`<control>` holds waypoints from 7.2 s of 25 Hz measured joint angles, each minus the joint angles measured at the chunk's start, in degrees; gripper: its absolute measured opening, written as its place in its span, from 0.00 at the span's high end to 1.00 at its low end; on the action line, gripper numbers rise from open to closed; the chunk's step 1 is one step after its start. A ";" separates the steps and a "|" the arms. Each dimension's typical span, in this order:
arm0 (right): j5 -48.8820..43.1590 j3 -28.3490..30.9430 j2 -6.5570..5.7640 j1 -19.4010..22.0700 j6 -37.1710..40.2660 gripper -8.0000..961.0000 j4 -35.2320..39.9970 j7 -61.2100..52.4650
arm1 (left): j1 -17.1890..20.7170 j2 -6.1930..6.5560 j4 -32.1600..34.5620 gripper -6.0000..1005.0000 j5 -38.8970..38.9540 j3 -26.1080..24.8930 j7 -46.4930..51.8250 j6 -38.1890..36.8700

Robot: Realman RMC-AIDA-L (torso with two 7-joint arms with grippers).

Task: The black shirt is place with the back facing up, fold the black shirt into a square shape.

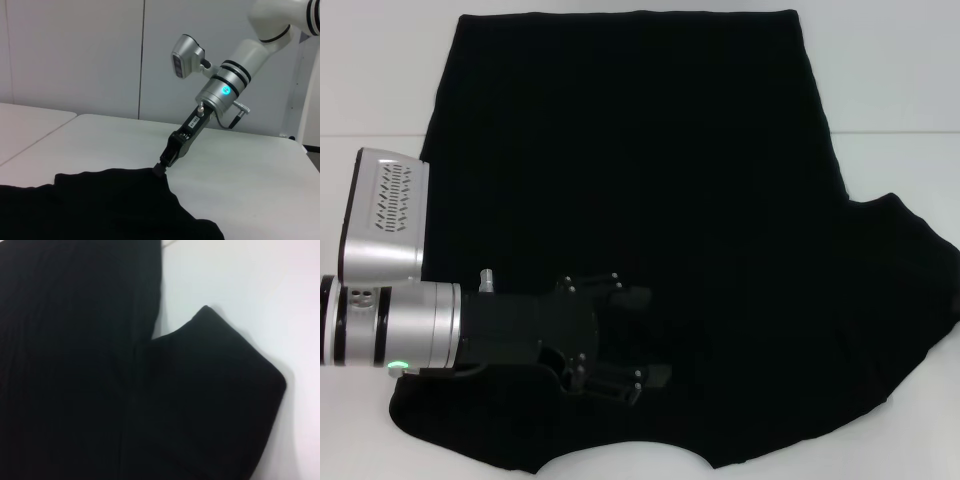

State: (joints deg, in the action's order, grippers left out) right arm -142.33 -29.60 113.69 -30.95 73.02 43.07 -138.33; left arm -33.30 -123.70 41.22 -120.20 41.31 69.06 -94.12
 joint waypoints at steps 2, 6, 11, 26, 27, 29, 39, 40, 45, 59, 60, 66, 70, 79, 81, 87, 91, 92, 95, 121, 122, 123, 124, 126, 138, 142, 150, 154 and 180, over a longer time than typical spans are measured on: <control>0.02 0.43 0.02 0.48 0.02 0.98 0.03 0.00 | 0.02 0.02 0.00 0.07 -0.04 0.00 -0.01 0.00; 0.05 2.18 -0.10 1.33 0.11 0.98 0.04 0.50 | 0.12 0.02 0.00 0.07 -0.10 0.00 -0.04 -0.01; 0.05 3.59 -0.66 1.66 0.09 0.98 -0.04 1.32 | 0.27 -0.08 -0.06 0.07 -0.13 0.06 -0.07 -0.01; 2.76 1.66 0.85 -4.57 4.00 0.98 0.07 4.66 | 0.34 -0.14 -0.15 0.07 -0.13 0.09 0.23 0.05; 2.80 0.33 1.31 -5.83 4.23 0.98 0.00 4.76 | 0.35 -0.13 -0.12 0.07 -0.12 0.01 0.27 0.07; 2.73 -3.32 2.13 -8.23 4.40 0.98 -0.25 4.71 | 0.35 -0.14 -0.10 0.07 -0.12 0.02 0.40 0.08; 0.29 -16.51 2.92 -15.70 3.70 0.94 -0.51 -0.63 | 0.58 -0.21 -0.38 0.07 -0.07 -0.17 1.29 1.87; 0.29 -17.00 2.78 -15.87 3.73 0.90 -0.46 -1.01 | 0.60 -0.22 -0.41 0.07 -0.07 -0.24 1.32 2.07; 0.71 -15.82 2.02 -15.04 2.67 0.72 -0.55 -1.85 | 0.53 -0.23 -0.52 0.07 -0.03 -0.40 1.34 2.37; 0.17 -14.97 -0.05 -10.42 -10.93 0.23 -4.73 -7.69 | -0.09 -0.23 -0.53 0.07 0.00 -0.33 1.34 2.37; -0.22 -15.08 -0.17 -10.44 -11.78 0.21 -5.29 -7.99 | -0.08 -0.23 -0.53 0.07 -0.01 -0.36 1.34 2.38; -4.82 -14.94 -0.30 -10.70 -14.01 0.17 -5.76 -10.40 | 0.29 -0.23 -0.53 0.07 -0.09 -0.44 1.34 2.54; -5.06 -15.02 -0.34 -10.71 -13.96 0.17 -5.97 -10.43 | 0.35 -0.23 -0.53 0.07 -0.12 -0.44 1.34 2.62; -5.06 -15.27 -0.34 -11.06 -15.34 0.18 -7.32 -10.39 | 0.35 -0.23 -0.53 0.07 -0.13 -0.45 1.34 2.64; -5.06 -15.30 -0.34 -11.06 -15.41 0.18 -7.32 -10.40 | 0.35 -0.23 -0.53 0.07 -0.13 -0.45 1.34 2.64; -5.06 -15.39 -0.34 -11.06 -15.51 0.39 -7.41 -10.29 | 0.35 -0.23 -0.53 0.07 -0.13 -0.44 1.46 2.63; -5.18 -15.40 -0.34 -11.06 -15.63 0.53 -7.46 -9.99 | 0.35 -0.23 -0.49 0.07 -0.12 -0.44 1.82 2.64; -5.31 -15.40 -0.34 -11.06 -15.71 0.56 -7.47 -9.97 | 0.35 -0.23 -0.46 0.07 -0.13 -0.44 1.83 2.65; -6.23 -15.38 -0.37 -11.06 -16.10 0.56 -7.48 -10.19 | 0.28 -0.18 -0.43 0.07 -0.12 -0.44 1.85 2.69; -6.72 -15.40 -0.08 -11.89 -17.71 0.56 -8.88 -9.93 | 0.11 -0.05 -0.39 0.07 -0.12 -0.44 1.86 3.07; -6.73 -15.40 -0.08 -11.89 -17.72 0.56 -8.88 -9.93 | 0.09 -0.05 -0.41 0.07 -0.12 -0.44 1.86 3.07; -6.73 -15.40 -0.08 -11.89 -17.74 0.56 -8.88 -9.93 | 0.09 -0.05 -0.41 0.07 -0.12 -0.44 1.86 3.07; -6.73 -15.40 -0.08 -11.89 -17.76 0.56 -8.88 -9.93 | 0.07 -0.05 -0.41 0.07 -0.12 -0.44 1.86 3.07; -6.73 -15.40 -0.08 -11.87 -17.90 0.56 -8.90 -9.93 | 0.07 -0.05 -0.42 0.07 -0.12 -0.44 1.86 3.07; -6.72 -16.75 0.16 -12.67 -18.72 0.63 -9.60 -9.87 | 0.17 -0.05 -0.35 0.07 -0.12 -0.44 1.87 3.06; -6.72 -16.87 0.26 -13.01 -18.75 0.69 -9.64 -9.86 | 0.19 -0.05 -0.33 0.07 -0.12 -0.44 1.86 3.06; -6.72 -17.57 0.32 -13.41 -18.85 0.80 -9.72 -9.84 | 0.26 -0.05 -0.26 0.07 -0.12 -0.54 1.86 3.13; -6.72 -18.41 0.32 -13.44 -18.85 0.89 -9.85 -9.84 | 0.26 -0.05 -0.26 0.07 -0.12 -0.54 1.86 3.16; -4.25 -17.89 -1.01 -15.36 -17.50 0.92 -7.10 -9.20 | 0.14 0.04 -0.30 0.07 -0.07 -0.62 2.65 3.87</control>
State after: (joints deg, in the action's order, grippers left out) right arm -146.58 -47.49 112.68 -46.32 55.52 35.97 -147.53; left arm -33.16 -123.66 40.92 -120.26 40.70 71.71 -90.25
